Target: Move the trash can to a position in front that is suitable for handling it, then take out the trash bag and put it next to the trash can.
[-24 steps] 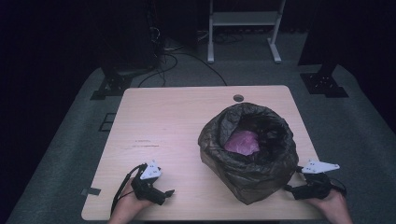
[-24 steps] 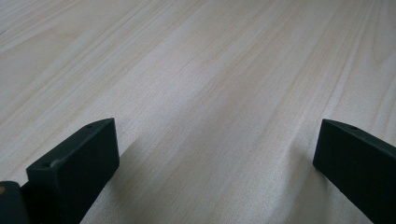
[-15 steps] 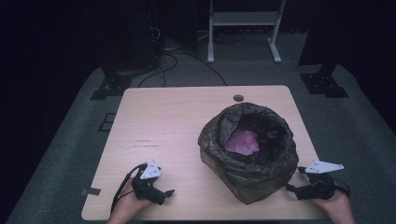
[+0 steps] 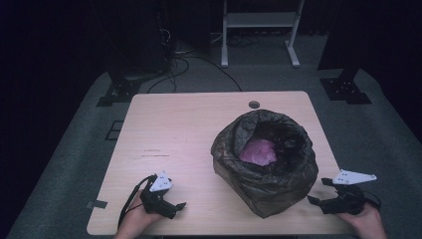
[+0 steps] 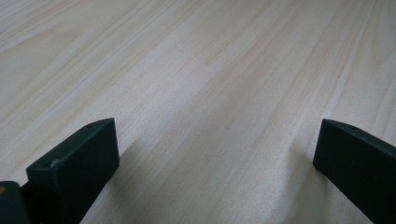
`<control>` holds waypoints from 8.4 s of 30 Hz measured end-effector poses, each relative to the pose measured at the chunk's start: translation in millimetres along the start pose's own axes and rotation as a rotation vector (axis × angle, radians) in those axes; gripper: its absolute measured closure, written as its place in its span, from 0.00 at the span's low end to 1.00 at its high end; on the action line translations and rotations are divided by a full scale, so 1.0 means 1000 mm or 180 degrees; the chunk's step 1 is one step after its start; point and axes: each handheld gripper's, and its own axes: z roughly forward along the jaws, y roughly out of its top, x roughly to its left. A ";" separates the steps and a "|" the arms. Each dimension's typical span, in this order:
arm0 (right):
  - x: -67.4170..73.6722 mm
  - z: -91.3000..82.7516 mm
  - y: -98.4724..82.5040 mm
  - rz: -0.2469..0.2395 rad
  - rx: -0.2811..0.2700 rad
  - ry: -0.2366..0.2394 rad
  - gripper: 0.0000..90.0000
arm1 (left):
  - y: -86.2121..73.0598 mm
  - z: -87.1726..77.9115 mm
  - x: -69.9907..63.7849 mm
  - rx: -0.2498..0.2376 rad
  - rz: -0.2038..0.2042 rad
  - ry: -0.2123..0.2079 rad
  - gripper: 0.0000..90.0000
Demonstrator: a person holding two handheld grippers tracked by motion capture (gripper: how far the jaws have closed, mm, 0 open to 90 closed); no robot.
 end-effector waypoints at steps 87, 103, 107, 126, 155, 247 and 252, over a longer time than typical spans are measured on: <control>0.019 -0.037 0.160 -0.0080 -0.0462 0.0249 0.11 | -0.004 -0.004 0.000 -0.0001 -0.0001 -0.0004 0.00; 0.029 -0.017 0.162 -0.0189 -0.0232 0.0245 0.11 | -0.010 -0.010 0.004 0.0001 -0.0018 0.0016 0.00; 0.034 -0.014 0.164 -0.0203 -0.0242 0.0284 0.11 | -0.010 -0.011 0.004 0.0003 -0.0012 0.0011 0.00; 0.068 -0.003 0.171 -0.0442 -0.0176 0.0522 0.11 | -0.011 -0.011 0.004 0.0004 -0.0024 0.0028 0.00; 0.110 0.006 0.178 -0.0702 -0.0149 0.0727 0.11 | -0.009 -0.011 0.004 0.0013 -0.0084 0.0024 0.00; 0.028 -0.080 0.137 -0.0060 -0.0755 0.0193 0.11 | 0.075 -0.101 -0.013 -0.0578 0.0398 -0.1231 0.59; 0.028 -0.081 0.136 -0.0057 -0.0761 0.0197 0.11 | 0.074 -0.102 -0.008 -0.0640 0.0374 -0.1269 0.98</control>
